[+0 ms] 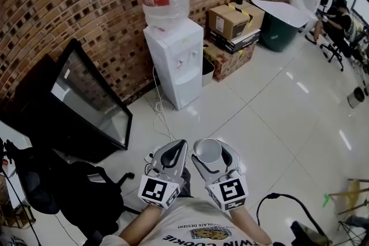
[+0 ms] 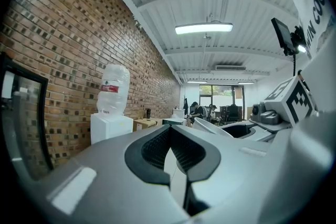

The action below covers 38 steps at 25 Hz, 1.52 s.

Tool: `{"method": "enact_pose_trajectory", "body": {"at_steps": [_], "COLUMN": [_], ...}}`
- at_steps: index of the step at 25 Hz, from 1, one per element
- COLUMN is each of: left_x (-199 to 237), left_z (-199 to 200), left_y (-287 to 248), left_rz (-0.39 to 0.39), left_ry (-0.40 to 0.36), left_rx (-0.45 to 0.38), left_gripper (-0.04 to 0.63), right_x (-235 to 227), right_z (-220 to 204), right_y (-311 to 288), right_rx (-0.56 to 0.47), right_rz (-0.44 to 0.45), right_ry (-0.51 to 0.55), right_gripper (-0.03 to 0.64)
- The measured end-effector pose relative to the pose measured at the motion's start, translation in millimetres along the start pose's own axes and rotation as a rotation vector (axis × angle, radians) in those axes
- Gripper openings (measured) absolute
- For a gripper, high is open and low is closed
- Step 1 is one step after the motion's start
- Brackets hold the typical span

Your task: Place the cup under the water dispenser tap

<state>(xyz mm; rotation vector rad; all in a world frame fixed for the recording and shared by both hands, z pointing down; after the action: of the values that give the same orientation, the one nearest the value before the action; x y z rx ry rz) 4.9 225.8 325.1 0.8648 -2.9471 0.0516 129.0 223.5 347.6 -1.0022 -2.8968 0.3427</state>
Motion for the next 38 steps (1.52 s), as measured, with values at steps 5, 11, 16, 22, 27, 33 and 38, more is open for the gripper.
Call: {"method": "enact_pose_trajectory", "body": {"at_steps": [5,11,16,22,27,33,38], "left_x": [32,78,118,163,195,231,251], "left_z": [4,6,13,13,14,15,20], "left_y": [-22,-51,-76,-106,-130,-147,-157], "left_rz": [0.004,-0.009,-0.016,-0.034,-0.067,-0.085,-0.089], "left_ry": [0.016,0.027,0.041,0.067,0.08,0.097,0.1], "left_rx": [0.012,0.021,0.03,0.045,0.037,0.028,0.014], "left_gripper": [-0.009,-0.008,-0.008,-0.009,-0.009,-0.009,-0.009], "right_x": [-11,-23,-32,-42,-49,-50,-50], "right_z": [9,23,38,49,62,76,83], "right_y": [-35,-85,-129,-180,-217,-259,-279], "right_rx": [0.008,0.026,0.038,0.061,0.074,0.083,0.089], "right_rz": [0.0,-0.008,-0.01,-0.016,-0.03,-0.036,-0.039], "right_ry": [-0.003,-0.013,-0.008,-0.008,0.004,0.03,0.061], "right_gripper": [0.337,0.337,0.337,0.337,0.337,0.337,0.337]}}
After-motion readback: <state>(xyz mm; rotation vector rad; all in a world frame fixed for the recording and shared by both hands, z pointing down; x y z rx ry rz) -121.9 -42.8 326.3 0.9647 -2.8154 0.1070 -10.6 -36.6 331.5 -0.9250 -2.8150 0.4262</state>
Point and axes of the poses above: the fingertips, and each gripper's own axes: y backward along the fingers, x to its left, z out of its top, the point moved 6 cm from there along y, backward along the fingers, and after that the axes turned 4 degrees about -z, right-handed, at the moved point
